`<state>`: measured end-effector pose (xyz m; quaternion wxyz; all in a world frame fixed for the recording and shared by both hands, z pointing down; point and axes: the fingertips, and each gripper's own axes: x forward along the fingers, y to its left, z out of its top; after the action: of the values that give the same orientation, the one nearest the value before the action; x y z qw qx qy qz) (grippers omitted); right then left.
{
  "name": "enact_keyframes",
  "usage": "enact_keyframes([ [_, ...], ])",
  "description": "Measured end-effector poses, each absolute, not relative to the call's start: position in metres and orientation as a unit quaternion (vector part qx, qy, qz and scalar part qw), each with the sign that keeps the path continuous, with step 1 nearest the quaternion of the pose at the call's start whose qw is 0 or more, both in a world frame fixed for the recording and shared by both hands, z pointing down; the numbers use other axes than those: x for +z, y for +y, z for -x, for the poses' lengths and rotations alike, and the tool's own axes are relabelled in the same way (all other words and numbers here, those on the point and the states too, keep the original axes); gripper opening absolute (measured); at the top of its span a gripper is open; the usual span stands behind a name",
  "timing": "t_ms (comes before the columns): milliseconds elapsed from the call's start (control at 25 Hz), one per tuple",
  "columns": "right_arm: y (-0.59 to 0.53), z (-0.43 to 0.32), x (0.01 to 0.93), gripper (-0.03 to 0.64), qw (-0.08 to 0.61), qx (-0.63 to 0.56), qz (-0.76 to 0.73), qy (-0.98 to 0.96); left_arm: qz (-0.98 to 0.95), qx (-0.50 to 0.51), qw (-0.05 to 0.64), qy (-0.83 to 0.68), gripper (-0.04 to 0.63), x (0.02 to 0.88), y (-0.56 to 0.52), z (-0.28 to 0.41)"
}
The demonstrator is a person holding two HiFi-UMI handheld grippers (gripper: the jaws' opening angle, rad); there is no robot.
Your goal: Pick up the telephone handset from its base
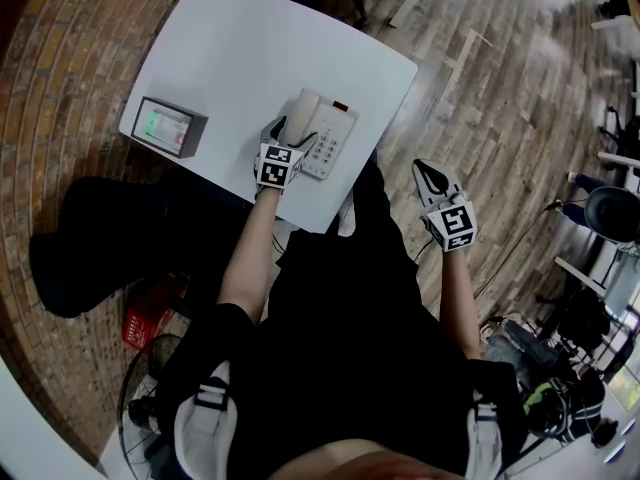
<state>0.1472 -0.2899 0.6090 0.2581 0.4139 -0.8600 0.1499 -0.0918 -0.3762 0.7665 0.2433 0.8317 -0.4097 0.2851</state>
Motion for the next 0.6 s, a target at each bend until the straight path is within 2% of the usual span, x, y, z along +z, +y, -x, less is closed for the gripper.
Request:
enact_keyframes([
  [80, -0.2898, -0.1470, 0.6087, -0.002, 0.258, 0.150, -0.414, -0.860, -0.832, 0.284, 0.242, -0.410, 0.332, 0.7656, -0.3771, 0.0916],
  [600, -0.2878, -0.1533, 0.6126, -0.002, 0.255, 0.157, -0.423, -0.855, -0.826, 0.301, 0.232, -0.417, 0.258, 0.7703, -0.3824, 0.0958],
])
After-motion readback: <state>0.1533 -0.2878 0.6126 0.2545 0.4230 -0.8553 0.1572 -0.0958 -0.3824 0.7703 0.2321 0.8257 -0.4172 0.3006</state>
